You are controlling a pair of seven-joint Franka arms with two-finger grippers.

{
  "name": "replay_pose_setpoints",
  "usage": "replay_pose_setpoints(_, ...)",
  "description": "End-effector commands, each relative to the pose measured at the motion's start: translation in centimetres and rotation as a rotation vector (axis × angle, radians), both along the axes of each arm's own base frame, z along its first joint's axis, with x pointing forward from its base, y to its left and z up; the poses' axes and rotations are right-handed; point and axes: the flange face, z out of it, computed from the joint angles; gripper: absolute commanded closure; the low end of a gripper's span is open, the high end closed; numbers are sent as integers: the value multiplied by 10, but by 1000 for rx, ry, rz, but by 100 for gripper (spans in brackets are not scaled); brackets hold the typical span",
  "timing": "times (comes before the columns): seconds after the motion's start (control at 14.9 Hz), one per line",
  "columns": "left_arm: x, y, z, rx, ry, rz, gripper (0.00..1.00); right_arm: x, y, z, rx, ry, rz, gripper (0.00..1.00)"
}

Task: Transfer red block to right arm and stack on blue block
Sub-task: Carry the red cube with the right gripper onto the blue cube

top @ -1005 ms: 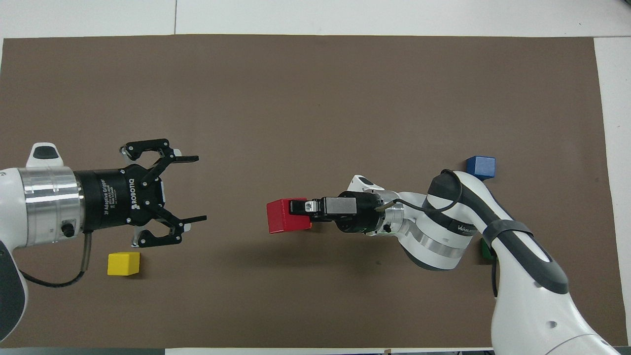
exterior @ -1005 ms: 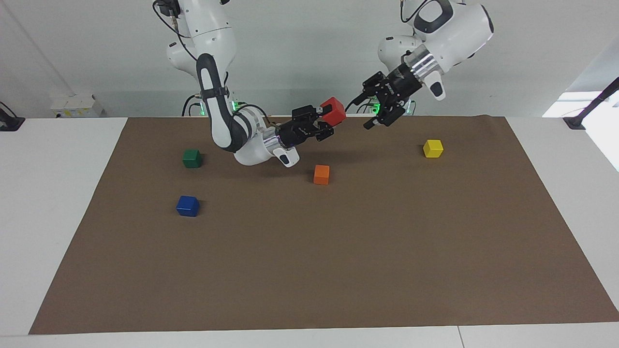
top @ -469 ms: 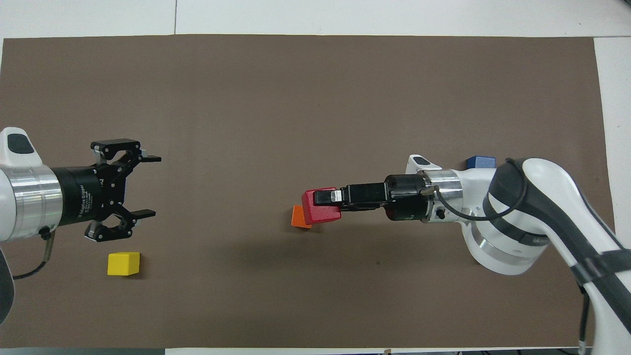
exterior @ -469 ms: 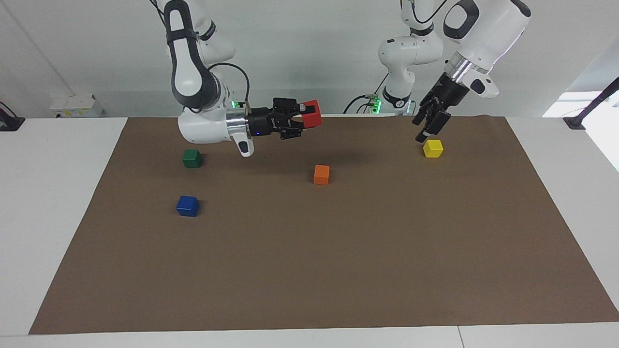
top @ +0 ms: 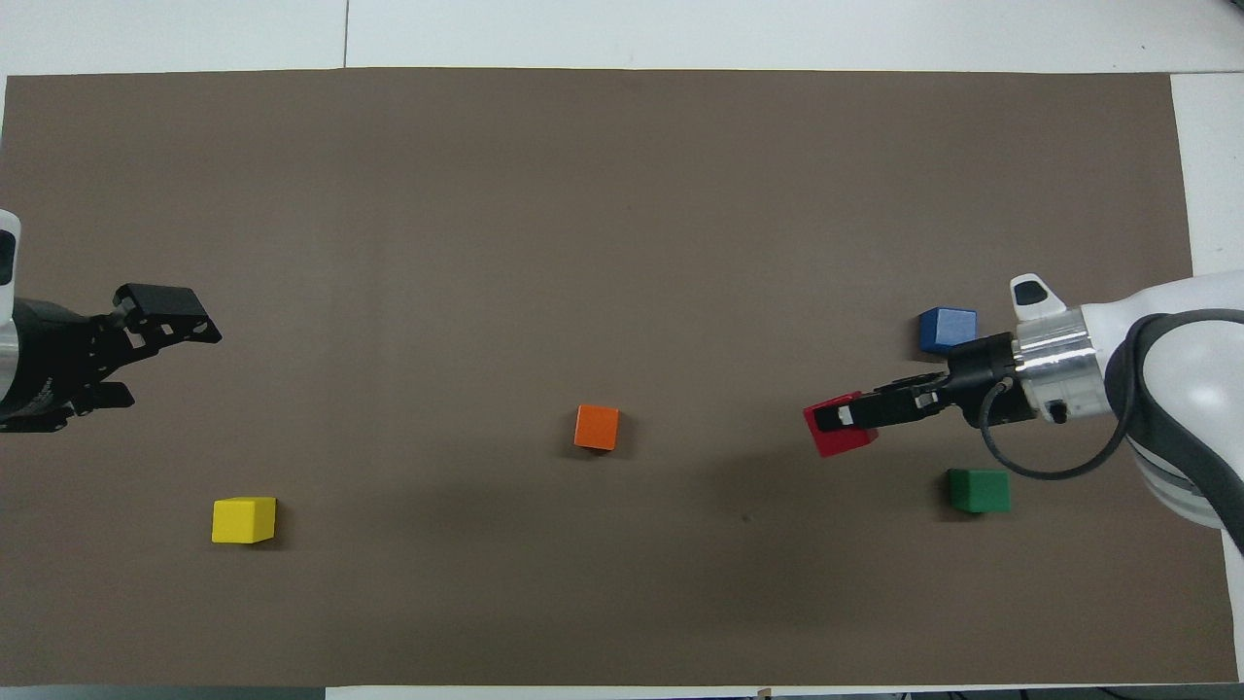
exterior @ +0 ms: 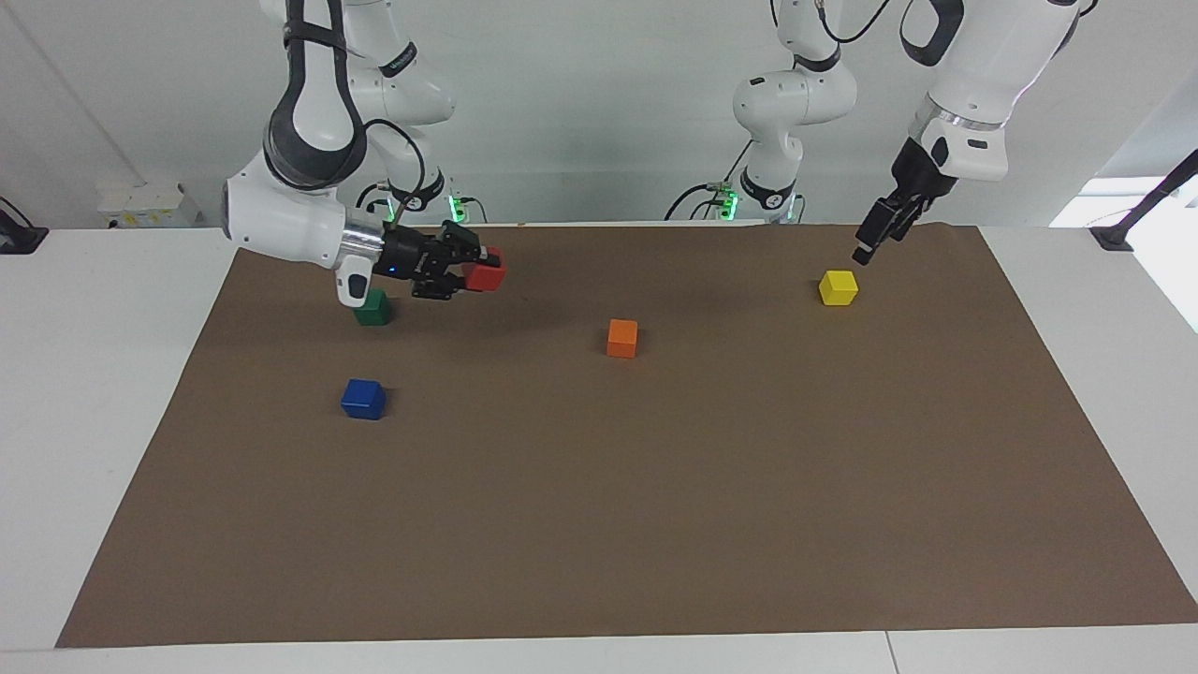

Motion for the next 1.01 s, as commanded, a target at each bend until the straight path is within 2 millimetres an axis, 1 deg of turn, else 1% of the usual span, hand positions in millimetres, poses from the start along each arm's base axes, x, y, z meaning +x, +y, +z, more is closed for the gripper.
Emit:
replay_pose_setpoints(0.0,14,18,19,103,79,-242,0,10,-13,35,-229,-16,-3,100)
replay_pose_setpoints(0.13,30,23,34,131,153,-301,0,11,-26,36,-399,4,-17,100)
replay_pose_setpoints(0.2,39,24,38,148,200,-324,0,14,-32,37,-470,-18,-21,100)
replay_pose_setpoints(0.27,42,23,44,167,220,-358,0,20,-39,38,-551,-53,-39,100)
replay_pose_setpoints(0.4,41,21,47,168,234,-400,0,28,-45,38,-703,-84,-106,100)
replay_pose_setpoints(0.47,40,11,48,152,221,-405,0,31,-46,39,-769,-100,-148,100)
replay_pose_setpoints(0.54,35,6,44,120,231,-394,0,34,-46,38,-820,-119,-185,100)
replay_pose_setpoints(0.6,29,3,35,110,248,-394,0,39,-35,31,-866,-138,-187,100)
replay_pose_setpoints(0.67,27,-8,36,114,242,-410,0,46,-35,19,-897,-154,-204,100)
replay_pose_setpoints(0.74,29,-16,38,118,219,-421,0,54,-35,9,-905,-171,-228,100)
replay_pose_setpoints(0.87,36,-14,39,116,174,-421,0,62,-36,-14,-911,-174,-252,100)
replay_pose_setpoints(0.94,38,-13,36,113,175,-420,0,64,-42,-20,-924,-188,-254,100)
